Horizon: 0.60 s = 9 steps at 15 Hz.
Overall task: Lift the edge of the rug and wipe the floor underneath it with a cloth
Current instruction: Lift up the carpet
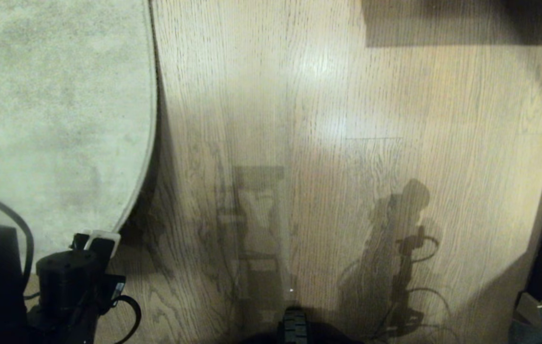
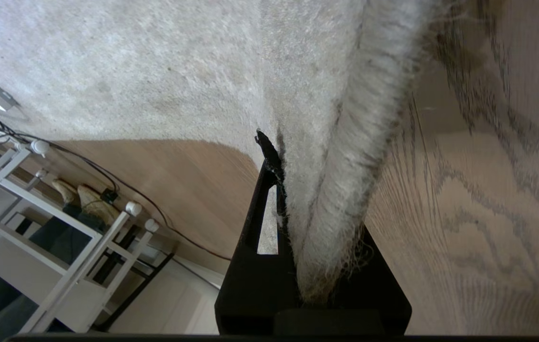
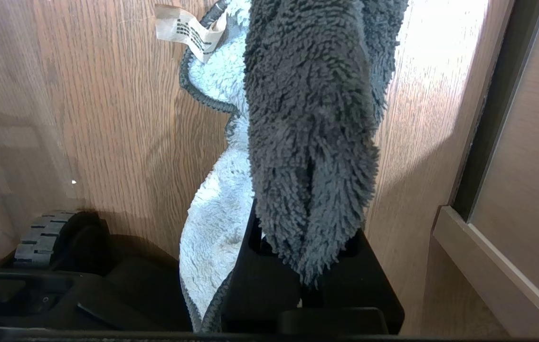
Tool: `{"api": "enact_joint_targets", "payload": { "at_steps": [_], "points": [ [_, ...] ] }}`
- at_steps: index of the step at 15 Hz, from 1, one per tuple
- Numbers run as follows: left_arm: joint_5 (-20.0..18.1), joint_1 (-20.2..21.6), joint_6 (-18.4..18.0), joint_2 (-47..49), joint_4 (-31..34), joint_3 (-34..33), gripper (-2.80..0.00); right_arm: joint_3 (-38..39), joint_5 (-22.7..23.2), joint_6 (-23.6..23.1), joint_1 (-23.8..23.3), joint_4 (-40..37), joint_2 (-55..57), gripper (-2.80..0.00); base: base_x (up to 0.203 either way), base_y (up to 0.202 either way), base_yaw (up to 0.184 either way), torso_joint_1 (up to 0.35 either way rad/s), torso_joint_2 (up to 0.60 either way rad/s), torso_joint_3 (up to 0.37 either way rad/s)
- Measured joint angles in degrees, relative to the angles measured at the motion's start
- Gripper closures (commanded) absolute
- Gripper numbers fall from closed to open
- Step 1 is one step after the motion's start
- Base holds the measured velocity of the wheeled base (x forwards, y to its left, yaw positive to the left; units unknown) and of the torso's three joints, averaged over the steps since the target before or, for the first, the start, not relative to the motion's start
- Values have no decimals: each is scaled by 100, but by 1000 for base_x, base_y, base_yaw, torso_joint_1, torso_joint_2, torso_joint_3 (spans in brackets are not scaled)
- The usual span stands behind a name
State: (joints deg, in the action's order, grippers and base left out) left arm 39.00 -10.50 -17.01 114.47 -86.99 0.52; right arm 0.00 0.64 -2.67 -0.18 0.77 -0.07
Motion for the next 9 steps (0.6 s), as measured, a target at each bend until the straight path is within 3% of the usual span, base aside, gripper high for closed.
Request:
{"api": "enact_joint_targets", "payload": {
  "at_steps": [2, 5, 9],
  "points": [
    [-23, -6, 0, -118, 6, 27, 0, 0, 4, 0, 0, -2, 0, 0, 0, 0, 0, 0, 0, 0],
    [-452, 2, 20, -312, 23, 131, 0, 0, 2, -2, 0, -2, 0, 0, 0, 0, 0, 0, 0, 0],
    [-690, 165, 58, -603, 15, 448, 0, 0, 4, 0, 0, -2, 0, 0, 0, 0, 0, 0, 0, 0]
  ]
}}
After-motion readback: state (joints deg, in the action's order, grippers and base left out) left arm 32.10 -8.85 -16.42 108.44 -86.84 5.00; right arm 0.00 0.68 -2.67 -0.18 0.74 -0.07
